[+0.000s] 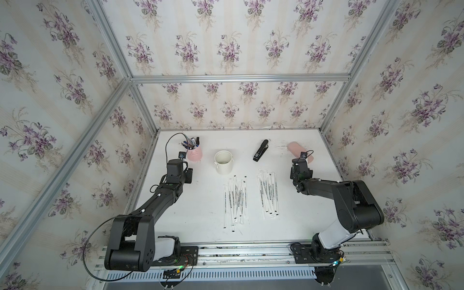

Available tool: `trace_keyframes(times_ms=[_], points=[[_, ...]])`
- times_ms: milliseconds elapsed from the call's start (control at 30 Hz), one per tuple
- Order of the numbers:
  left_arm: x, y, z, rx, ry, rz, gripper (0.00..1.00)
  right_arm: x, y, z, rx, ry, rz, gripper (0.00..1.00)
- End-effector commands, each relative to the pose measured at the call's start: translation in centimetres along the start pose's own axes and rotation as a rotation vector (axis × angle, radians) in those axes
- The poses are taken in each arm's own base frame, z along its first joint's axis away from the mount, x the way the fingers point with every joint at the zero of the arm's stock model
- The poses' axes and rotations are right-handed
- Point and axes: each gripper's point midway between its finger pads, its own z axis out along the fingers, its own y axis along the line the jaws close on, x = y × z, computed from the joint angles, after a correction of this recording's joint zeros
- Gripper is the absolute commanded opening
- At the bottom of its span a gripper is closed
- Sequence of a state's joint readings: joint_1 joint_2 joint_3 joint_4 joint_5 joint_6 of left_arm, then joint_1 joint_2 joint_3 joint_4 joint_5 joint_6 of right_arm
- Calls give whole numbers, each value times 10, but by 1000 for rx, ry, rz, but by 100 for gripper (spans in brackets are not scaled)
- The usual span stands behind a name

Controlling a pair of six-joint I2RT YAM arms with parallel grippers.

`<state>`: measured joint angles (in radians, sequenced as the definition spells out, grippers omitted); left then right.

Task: Take the straws out of the storage container
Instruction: Reset both arms

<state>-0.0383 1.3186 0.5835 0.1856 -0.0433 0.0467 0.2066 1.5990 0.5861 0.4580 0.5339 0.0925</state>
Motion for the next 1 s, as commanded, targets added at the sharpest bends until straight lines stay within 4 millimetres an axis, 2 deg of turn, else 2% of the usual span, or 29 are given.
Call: trace_keyframes(times_ms=[0, 200, 367, 433, 533, 600, 633, 700, 767, 800, 833, 967], points=[[-17, -2, 4, 18, -119, 28, 58, -39, 10, -14, -101, -208, -14, 30], [-20, -2, 4, 78, -170, -8, 60, -45, 17, -49, -273, -368, -28, 31], [-22, -8, 0, 149, -246, -25, 61, -44, 26, -51, -385, -361, -36, 32], [-22, -10, 5, 165, -229, -21, 61, -44, 26, -56, -431, -391, -11, 32], [-20, -13, 11, 178, -222, -11, 62, -40, 13, -58, -422, -426, 46, 35], [-10, -14, 18, 179, -200, -15, 62, -35, 13, -57, -429, -448, 51, 36], [-9, -15, 19, 180, -202, -11, 63, -34, 7, -56, -414, -456, 81, 38], [-7, -15, 21, 177, -204, -13, 64, -34, 1, -47, -380, -420, 111, 39], [-7, -15, 21, 173, -201, -15, 66, -34, -2, -47, -367, -421, 120, 41], [-6, -14, 22, 168, -197, -17, 67, -33, -3, -46, -363, -418, 124, 93], [-5, -11, 23, 151, -197, -27, 69, -34, -3, -47, -364, -424, 125, 100], [-4, -10, 24, 141, -192, -32, 90, -34, -3, -47, -363, -423, 124, 100]])
